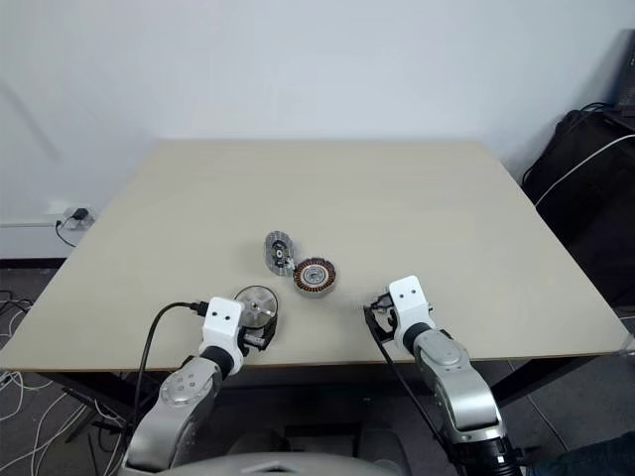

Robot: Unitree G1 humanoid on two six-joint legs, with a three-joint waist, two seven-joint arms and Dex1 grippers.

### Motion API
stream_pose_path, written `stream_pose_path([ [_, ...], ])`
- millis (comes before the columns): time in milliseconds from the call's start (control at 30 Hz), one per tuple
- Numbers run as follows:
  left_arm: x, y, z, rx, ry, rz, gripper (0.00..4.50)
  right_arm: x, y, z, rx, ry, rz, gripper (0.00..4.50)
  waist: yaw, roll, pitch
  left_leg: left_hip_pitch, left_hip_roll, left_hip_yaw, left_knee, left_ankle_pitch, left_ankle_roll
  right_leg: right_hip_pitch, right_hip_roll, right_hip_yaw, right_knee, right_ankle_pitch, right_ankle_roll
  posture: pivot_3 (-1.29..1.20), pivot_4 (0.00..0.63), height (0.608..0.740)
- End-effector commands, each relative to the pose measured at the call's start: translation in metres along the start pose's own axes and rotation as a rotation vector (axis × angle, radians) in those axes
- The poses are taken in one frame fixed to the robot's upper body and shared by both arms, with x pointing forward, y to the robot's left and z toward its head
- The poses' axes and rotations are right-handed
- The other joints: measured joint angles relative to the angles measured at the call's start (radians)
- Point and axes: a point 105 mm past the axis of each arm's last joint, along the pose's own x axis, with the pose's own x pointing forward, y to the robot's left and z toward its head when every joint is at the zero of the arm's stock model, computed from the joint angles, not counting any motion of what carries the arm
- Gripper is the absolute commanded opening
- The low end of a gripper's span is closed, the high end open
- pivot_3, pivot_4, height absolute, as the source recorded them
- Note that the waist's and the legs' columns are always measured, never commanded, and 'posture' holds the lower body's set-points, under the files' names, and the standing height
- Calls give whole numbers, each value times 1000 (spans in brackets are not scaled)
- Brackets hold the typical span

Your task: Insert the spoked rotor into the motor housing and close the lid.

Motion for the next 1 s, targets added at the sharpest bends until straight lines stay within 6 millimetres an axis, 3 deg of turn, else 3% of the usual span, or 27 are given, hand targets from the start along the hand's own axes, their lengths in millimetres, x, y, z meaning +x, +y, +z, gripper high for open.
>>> stream_pose_path([
  [33, -1, -3, 19, 15, -83, -12, 4468, 0, -2, 1, -13, 10, -4, 4500, 0, 0, 0, 0, 0, 0, 0, 0, 0, 0, 0, 0, 0, 0, 0, 0, 0, 740],
  [533, -1, -5, 18, -11, -83, -34, 4468, 2, 0, -5, 38, 43, 31, 4500, 1, 0, 0, 0, 0, 0, 0, 0, 0, 0, 0, 0, 0, 0, 0, 0, 0, 740],
  [1000, -1, -6, 19, -32, -96, -34, 4468, 34, -13, -2, 121, 15, -87, 4500, -5, 0, 0, 0, 0, 0, 0, 0, 0, 0, 0, 0, 0, 0, 0, 0, 0, 740],
])
